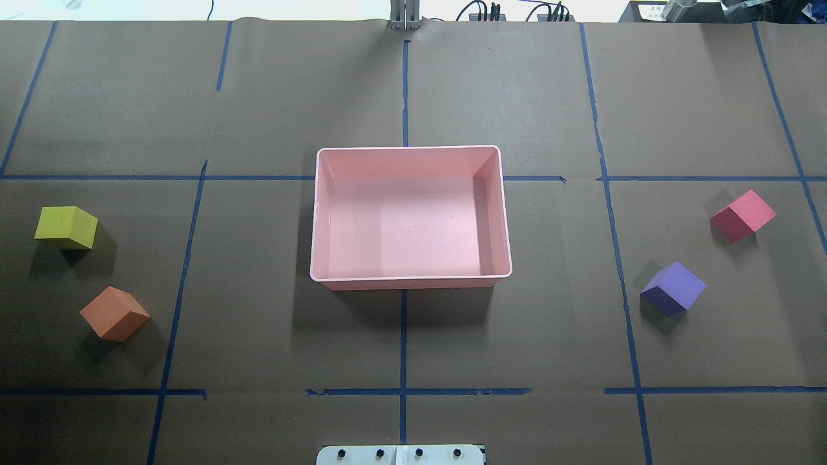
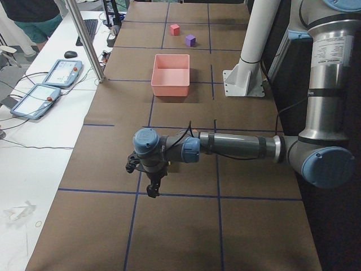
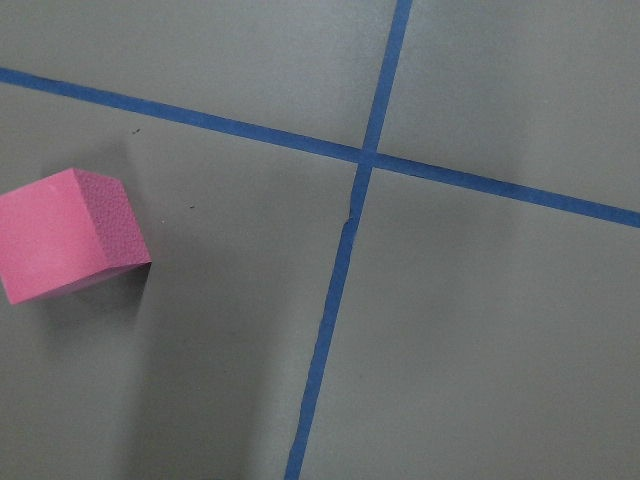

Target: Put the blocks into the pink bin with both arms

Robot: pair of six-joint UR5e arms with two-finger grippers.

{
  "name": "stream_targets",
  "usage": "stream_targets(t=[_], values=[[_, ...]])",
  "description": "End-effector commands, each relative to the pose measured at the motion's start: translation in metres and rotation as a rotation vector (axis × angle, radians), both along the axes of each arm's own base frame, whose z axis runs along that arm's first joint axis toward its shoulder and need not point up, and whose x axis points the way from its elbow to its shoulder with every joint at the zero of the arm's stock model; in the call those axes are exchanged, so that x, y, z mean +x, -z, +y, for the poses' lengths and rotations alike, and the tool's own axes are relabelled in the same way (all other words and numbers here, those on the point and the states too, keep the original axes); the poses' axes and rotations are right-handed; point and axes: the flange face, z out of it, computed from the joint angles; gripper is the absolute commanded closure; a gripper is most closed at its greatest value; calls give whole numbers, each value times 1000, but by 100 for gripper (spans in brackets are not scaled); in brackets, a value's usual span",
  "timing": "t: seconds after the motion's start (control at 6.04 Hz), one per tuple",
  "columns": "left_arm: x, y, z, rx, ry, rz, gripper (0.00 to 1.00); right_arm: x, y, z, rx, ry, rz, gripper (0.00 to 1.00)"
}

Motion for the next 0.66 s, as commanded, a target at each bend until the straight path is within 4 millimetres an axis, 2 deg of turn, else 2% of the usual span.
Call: stream_targets(t=[0.0,0.33,0.5], values=[[5,8,-4,11,-4,0,0,-1,2,-1,8,3,-1,0],[6,15,-5,28,-8,-8,0,-2,5,-3,29,5,-1,0],[8,40,-23,93,-9,1,0,-4,5,-4,41,9,0,0]])
